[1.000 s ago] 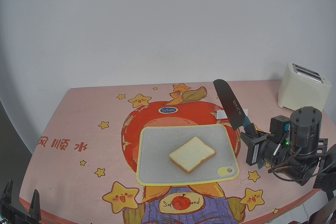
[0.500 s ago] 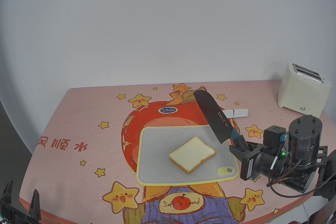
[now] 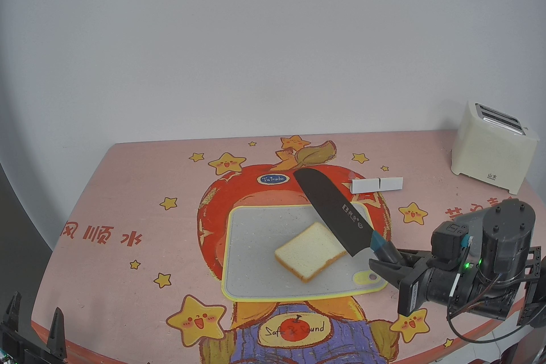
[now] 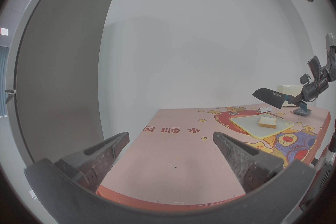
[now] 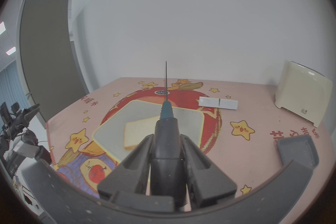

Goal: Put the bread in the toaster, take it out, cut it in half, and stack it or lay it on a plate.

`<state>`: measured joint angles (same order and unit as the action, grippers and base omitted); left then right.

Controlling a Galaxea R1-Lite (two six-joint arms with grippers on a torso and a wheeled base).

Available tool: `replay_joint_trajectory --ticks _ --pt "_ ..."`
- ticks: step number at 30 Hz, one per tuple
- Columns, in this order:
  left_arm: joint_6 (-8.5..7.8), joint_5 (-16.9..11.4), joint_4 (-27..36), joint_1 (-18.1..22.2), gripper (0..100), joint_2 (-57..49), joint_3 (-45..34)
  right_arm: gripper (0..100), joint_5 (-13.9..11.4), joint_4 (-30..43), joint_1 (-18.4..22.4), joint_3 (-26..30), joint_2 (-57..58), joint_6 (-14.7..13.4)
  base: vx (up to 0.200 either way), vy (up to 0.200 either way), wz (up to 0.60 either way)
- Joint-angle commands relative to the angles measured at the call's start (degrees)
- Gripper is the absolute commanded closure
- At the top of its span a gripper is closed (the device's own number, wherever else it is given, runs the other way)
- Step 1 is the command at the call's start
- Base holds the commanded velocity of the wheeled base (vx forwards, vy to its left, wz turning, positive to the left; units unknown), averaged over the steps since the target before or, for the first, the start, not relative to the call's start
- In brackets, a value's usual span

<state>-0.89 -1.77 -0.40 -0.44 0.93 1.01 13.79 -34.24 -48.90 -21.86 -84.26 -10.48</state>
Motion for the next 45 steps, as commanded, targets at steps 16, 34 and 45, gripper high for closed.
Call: replay_joint_trajectory --ticks 16,34,45 --pt "-0.08 0.01 -0.04 0.00 0 -0.93 -1.01 100 -2.71 -0.30 -1.20 2.87 -0.47 2.31 0.000 0.000 0.00" --pt "0.01 0.01 -0.04 0.00 0 -0.93 -1.01 100 -2.10 -4.16 -1.99 3.58 -4.07 2.49 0.000 0.000 0.00" --pt "0.27 0.10 -0.92 0.00 0 -0.93 -1.01 100 -1.83 -4.16 -1.29 3.66 -3.81 3.28 0.000 0.000 0.00"
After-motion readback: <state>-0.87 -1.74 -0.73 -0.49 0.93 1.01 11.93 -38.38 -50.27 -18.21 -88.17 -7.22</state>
